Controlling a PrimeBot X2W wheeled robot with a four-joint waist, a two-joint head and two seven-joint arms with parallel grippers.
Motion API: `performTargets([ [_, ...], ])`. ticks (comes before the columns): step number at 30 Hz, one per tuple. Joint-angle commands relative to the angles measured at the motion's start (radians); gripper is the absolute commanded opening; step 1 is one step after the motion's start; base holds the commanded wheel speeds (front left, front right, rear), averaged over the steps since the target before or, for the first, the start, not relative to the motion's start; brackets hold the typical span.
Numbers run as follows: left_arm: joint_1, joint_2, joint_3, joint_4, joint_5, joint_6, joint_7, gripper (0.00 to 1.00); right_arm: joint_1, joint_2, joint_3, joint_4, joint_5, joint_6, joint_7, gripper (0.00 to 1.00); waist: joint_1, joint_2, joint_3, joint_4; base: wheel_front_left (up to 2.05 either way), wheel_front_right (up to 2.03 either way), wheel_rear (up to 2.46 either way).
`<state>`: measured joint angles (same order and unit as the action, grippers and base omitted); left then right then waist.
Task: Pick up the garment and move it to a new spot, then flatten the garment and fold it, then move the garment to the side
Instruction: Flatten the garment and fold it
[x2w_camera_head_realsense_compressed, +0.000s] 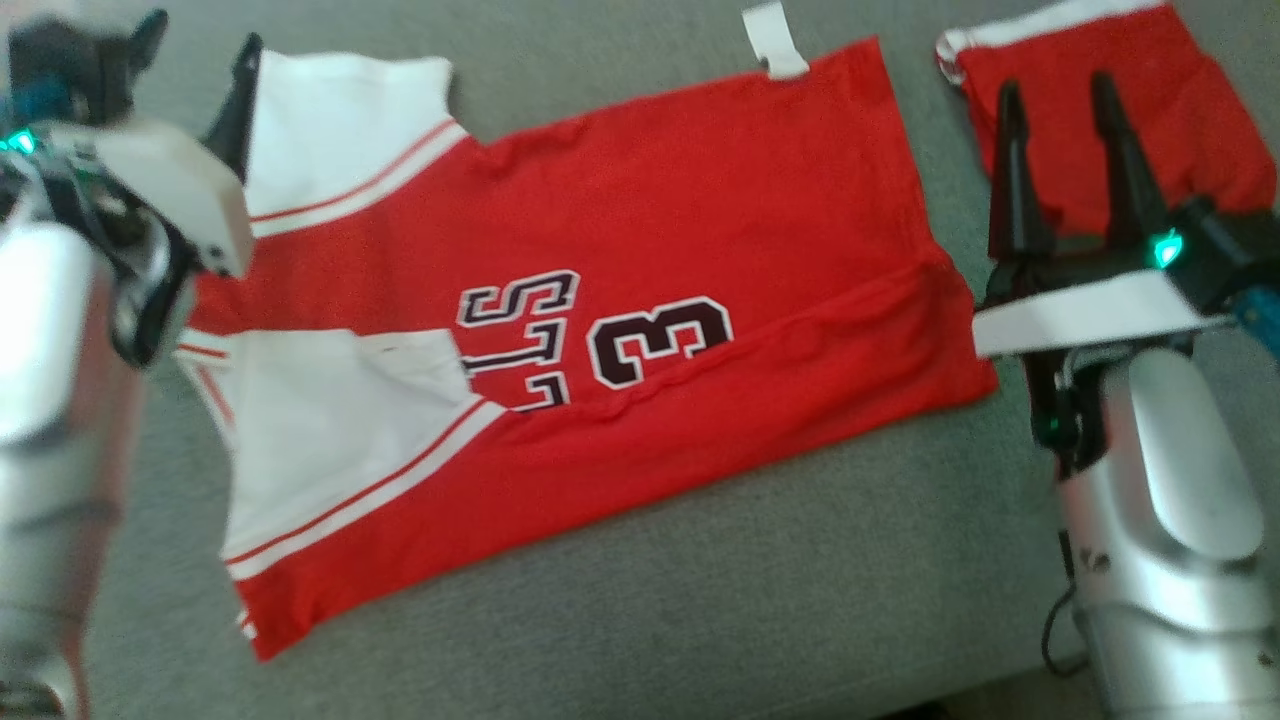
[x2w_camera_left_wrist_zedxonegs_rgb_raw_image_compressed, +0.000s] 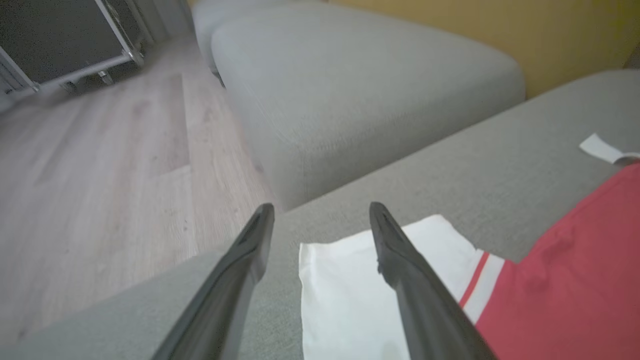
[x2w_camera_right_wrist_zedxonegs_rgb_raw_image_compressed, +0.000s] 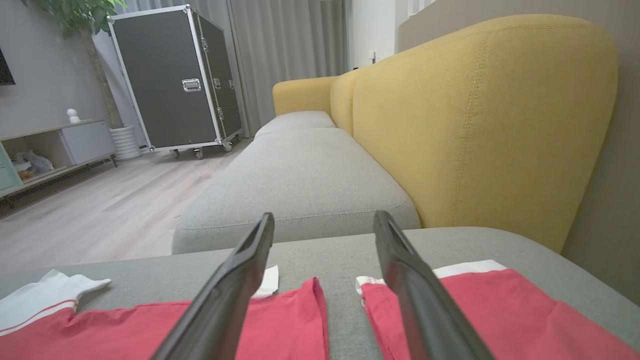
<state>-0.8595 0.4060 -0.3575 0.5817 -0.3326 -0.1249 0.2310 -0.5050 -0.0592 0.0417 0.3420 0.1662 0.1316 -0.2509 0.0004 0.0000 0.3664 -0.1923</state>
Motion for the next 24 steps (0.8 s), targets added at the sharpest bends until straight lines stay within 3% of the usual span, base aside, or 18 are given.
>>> performTargets([
  [1,-0.059,0.063,-0.008,-0.002,-0.028,-0.005,0.041,1.00,-0.031,0.008,0.021,-0.037,0.004,-0.001,-0.010,1.00,-0.0004,0.0000,0.062,-0.051,0.00,0.00,0.00],
  [4,-0.134,0.114,-0.081,0.053,-0.082,-0.005,0.113,1.00,-0.052,0.009,0.031,-0.045,0.022,-0.001,-0.010,1.00,-0.0004,0.0000,0.094,-0.072,0.00,0.00,0.00],
  [11,-0.229,0.181,-0.160,0.157,-0.139,-0.006,0.160,1.00,-0.064,0.009,0.050,-0.073,0.045,-0.001,-0.011,1.00,-0.0004,0.0000,0.139,-0.097,0.00,0.00,0.00],
  [18,-0.279,0.198,-0.235,0.231,-0.202,-0.006,0.181,1.00,-0.059,0.009,0.050,-0.089,0.049,-0.001,-0.011,1.00,-0.0004,0.0000,0.157,-0.107,0.00,0.00,0.00],
  [22,-0.286,0.195,-0.299,0.238,-0.266,-0.006,0.247,1.00,-0.061,0.009,0.044,-0.093,0.042,-0.001,-0.011,1.00,-0.0004,0.0000,0.163,-0.102,0.00,0.00,0.00],
  [23,-0.285,0.195,-0.312,0.236,-0.289,-0.006,0.265,0.58,-0.062,0.009,0.042,-0.093,0.039,-0.001,-0.011,1.00,-0.0004,0.0000,0.163,-0.100,0.00,0.00,0.00],
  [24,-0.284,0.194,-0.324,0.230,-0.313,-0.006,0.281,0.07,-0.063,0.009,0.039,-0.092,0.033,-0.001,-0.011,1.00,-0.0004,0.0000,0.162,-0.097,0.00,0.00,0.00],
])
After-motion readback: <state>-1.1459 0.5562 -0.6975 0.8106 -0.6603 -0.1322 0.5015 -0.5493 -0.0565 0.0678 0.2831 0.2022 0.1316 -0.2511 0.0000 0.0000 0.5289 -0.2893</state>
